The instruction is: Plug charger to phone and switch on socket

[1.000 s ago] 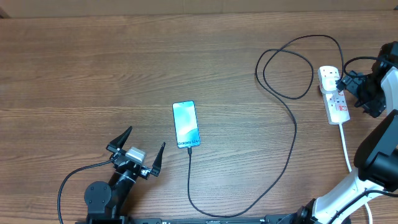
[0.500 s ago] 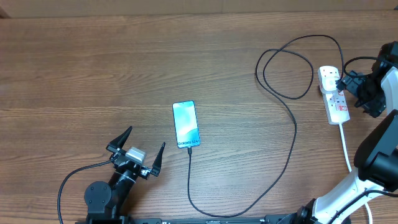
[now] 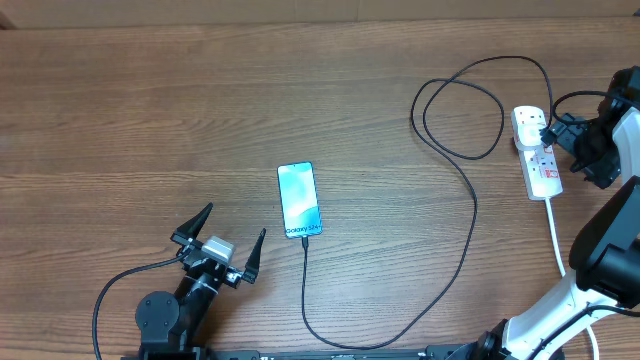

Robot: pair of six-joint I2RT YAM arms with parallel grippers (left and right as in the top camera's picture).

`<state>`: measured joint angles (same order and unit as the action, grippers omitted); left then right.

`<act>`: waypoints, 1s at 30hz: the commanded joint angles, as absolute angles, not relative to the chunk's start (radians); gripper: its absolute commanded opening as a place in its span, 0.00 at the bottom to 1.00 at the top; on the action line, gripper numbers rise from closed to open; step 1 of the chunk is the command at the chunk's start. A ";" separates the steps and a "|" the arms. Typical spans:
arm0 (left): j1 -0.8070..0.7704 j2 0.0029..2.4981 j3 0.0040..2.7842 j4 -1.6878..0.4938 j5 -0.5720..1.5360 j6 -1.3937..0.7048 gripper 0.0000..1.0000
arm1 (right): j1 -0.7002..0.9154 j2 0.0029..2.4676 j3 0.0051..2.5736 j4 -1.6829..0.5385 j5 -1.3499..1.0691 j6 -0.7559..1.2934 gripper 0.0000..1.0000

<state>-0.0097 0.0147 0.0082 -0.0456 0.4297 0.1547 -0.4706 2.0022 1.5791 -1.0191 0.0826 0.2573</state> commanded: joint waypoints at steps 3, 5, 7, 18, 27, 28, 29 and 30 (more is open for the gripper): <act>-0.012 0.004 0.005 -0.046 0.419 0.131 1.00 | -0.453 1.917 1.582 -1.015 0.084 0.253 1.00; -0.012 0.004 0.005 -0.046 0.419 0.130 1.00 | -0.428 1.868 1.583 -1.015 0.085 0.253 1.00; -0.012 0.004 0.005 -0.046 0.419 0.130 1.00 | -0.392 1.818 1.585 -1.015 0.085 0.253 1.00; -0.012 0.004 0.005 -0.046 0.419 0.131 1.00 | -0.110 1.655 1.585 -1.015 0.084 0.253 1.00; -0.012 0.004 0.005 -0.046 0.419 0.130 1.00 | 0.141 1.645 1.585 -1.015 0.084 0.253 1.00; -0.012 0.004 0.005 -0.046 0.419 0.131 1.00 | 0.156 1.645 1.585 -1.015 0.084 0.253 1.00; -0.012 0.004 0.005 -0.046 0.419 0.131 1.00 | 0.171 1.645 1.585 -1.015 0.084 0.253 1.00; -0.012 0.004 0.005 -0.046 0.419 0.130 1.00 | 0.183 1.645 1.585 -1.015 0.084 0.253 1.00</act>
